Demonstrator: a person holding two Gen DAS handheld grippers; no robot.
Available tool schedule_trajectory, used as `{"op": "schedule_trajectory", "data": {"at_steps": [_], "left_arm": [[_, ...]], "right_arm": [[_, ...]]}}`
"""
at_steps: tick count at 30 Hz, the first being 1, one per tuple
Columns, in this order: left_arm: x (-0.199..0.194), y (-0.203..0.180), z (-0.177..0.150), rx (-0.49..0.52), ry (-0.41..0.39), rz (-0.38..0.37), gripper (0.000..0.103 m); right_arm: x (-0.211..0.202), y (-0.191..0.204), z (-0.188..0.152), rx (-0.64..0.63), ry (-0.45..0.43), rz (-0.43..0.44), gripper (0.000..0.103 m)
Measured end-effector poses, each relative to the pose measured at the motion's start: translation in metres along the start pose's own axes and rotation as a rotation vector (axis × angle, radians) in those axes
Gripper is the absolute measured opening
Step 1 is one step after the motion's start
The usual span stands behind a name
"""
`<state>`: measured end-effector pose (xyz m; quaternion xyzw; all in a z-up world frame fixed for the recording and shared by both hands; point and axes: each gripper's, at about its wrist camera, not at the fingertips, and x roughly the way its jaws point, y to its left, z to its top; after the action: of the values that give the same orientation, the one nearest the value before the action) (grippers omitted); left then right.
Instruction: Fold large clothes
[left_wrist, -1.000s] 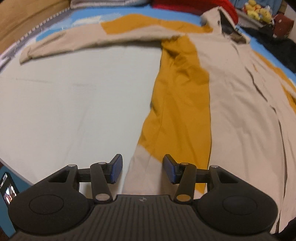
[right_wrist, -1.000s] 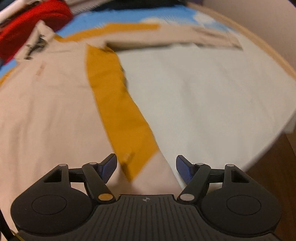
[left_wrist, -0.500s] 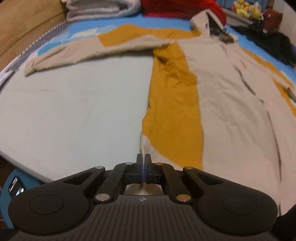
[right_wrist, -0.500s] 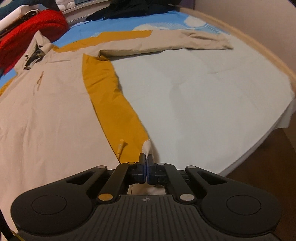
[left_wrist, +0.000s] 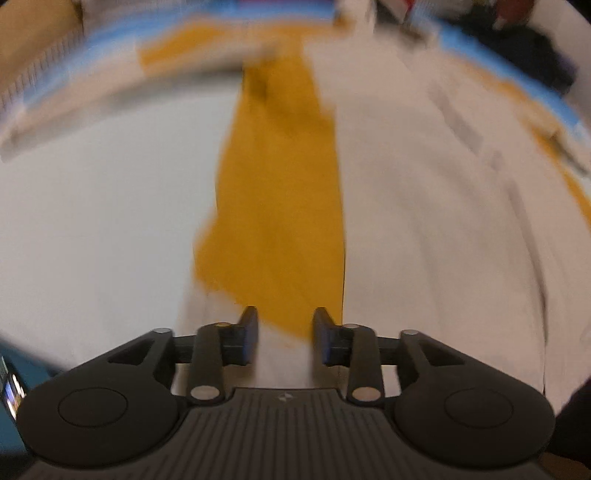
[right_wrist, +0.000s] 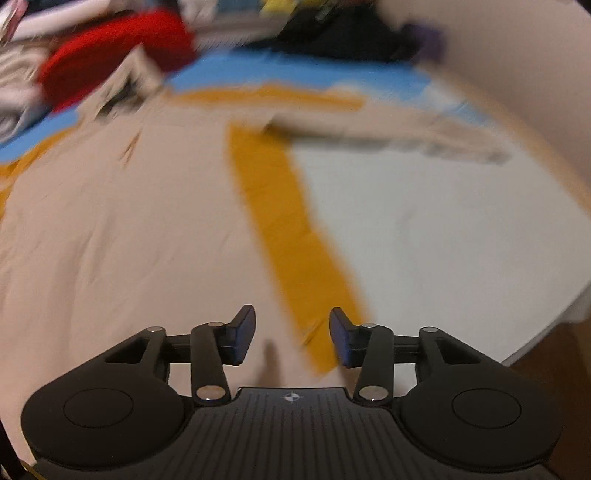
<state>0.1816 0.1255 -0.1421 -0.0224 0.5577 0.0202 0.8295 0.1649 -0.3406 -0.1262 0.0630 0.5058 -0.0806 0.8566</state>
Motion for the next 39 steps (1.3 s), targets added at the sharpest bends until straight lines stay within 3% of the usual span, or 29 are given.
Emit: {"op": "schedule_trajectory", "data": {"at_steps": [2, 4, 6, 7, 13, 17, 24, 27, 29, 31, 36, 39], "left_arm": [[-0.003, -0.001, 0.004, -0.021, -0.023, 0.016, 0.041], [-0.019, -0.006, 0.012, 0.004, -0.111, 0.012, 0.050], [-0.035, -0.010, 0.018, 0.006, -0.202, 0.009, 0.063], [-0.040, -0.009, 0.019, -0.003, -0.234, 0.006, 0.065], [-0.077, -0.015, 0.036, -0.059, -0.447, 0.015, 0.065], [-0.107, -0.023, 0.076, -0.034, -0.580, -0.008, 0.065], [-0.128, -0.042, 0.162, 0.104, -0.786, 0.013, 0.072], [-0.108, -0.028, 0.168, 0.066, -0.784, 0.016, 0.074], [-0.087, -0.014, 0.179, 0.008, -0.656, 0.041, 0.073], [-0.077, 0.001, 0.191, -0.072, -0.603, 0.021, 0.073], [-0.063, 0.036, 0.214, -0.103, -0.617, 0.094, 0.072], [-0.052, 0.068, 0.218, -0.145, -0.593, 0.120, 0.058]], "right_arm": [[0.011, 0.003, -0.002, -0.015, 0.064, -0.036, 0.045], [0.007, 0.005, 0.003, -0.012, 0.027, -0.049, 0.045], [-0.005, 0.007, 0.011, 0.001, -0.046, -0.013, 0.045], [-0.013, 0.010, 0.016, -0.001, -0.095, 0.011, 0.045], [-0.050, 0.024, 0.028, 0.003, -0.317, 0.087, 0.045], [-0.072, 0.027, 0.033, 0.042, -0.466, 0.122, 0.045], [-0.092, 0.041, 0.039, -0.020, -0.623, 0.028, 0.045], [-0.109, 0.053, 0.046, -0.063, -0.708, 0.022, 0.045], [-0.121, 0.065, 0.056, -0.094, -0.778, 0.025, 0.046], [-0.133, 0.079, 0.069, -0.111, -0.842, 0.040, 0.047], [-0.136, 0.130, 0.128, -0.136, -0.896, 0.131, 0.053], [-0.125, 0.164, 0.157, -0.151, -0.924, 0.161, 0.054]]}}
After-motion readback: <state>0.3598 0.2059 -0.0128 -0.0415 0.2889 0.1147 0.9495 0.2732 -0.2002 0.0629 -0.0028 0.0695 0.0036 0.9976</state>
